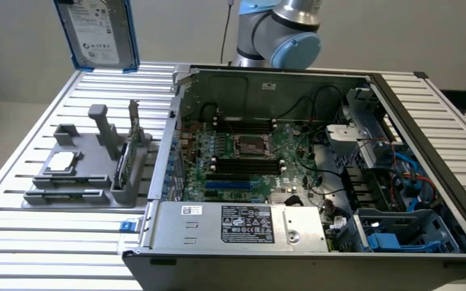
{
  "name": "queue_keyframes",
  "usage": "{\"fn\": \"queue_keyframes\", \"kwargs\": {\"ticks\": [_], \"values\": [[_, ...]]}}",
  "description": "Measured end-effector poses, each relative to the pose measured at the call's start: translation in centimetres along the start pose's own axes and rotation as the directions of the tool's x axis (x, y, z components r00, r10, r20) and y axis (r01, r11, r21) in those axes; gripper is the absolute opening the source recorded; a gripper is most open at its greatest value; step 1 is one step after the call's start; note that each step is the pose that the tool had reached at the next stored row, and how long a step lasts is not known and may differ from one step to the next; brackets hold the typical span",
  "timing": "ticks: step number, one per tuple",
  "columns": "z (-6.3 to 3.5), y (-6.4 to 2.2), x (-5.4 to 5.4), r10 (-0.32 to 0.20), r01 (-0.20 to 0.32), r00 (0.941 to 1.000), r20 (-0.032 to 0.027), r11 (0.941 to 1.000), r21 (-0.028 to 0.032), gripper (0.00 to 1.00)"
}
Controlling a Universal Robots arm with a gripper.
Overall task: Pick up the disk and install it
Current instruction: 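Pick up the disk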
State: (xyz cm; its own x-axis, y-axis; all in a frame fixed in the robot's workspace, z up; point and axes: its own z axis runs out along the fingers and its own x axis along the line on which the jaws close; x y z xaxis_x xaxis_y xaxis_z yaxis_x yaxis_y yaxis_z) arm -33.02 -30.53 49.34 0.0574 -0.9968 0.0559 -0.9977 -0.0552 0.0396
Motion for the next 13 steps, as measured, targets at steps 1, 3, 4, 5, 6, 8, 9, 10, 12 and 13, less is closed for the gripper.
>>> {"fn": "queue_keyframes", "kwargs": {"ticks": [1,3,4,5,6,8,9,10,12,13], "values": [[-0.06,-0.44,0.2,0.000,0.000,1.0000,0.0000,1.0000,-0.0010,0.33],[-0.13,-1.36,0.6,0.000,0.000,1.0000,0.0001,1.0000,-0.0022,0.33],[-0.16,-1.80,0.8,0.000,0.000,1.0000,0.0001,1.0000,-0.0027,0.33],[-0.19,-2.22,0.9,0.000,0.000,1.0000,0.0001,1.0000,-0.0031,0.33],[-0.22,-2.66,1.1,0.000,0.000,1.0000,0.0002,1.0000,-0.0035,0.33],[-0.28,-3.53,1.5,0.000,0.000,1.0000,0.0003,1.0000,-0.0044,0.33],[-0.31,-3.98,1.7,0.000,0.000,1.0000,0.0002,1.0000,-0.0050,0.33],[-0.35,-4.45,1.9,0.000,0.000,1.0000,0.0003,1.0000,-0.0055,0.33],[-0.41,-5.34,2.3,0.000,0.000,1.0000,0.0003,1.0000,-0.0065,0.33],[-0.44,-5.77,2.5,-0.001,0.001,1.0000,0.0004,1.0000,-0.0069,0.33]]}}
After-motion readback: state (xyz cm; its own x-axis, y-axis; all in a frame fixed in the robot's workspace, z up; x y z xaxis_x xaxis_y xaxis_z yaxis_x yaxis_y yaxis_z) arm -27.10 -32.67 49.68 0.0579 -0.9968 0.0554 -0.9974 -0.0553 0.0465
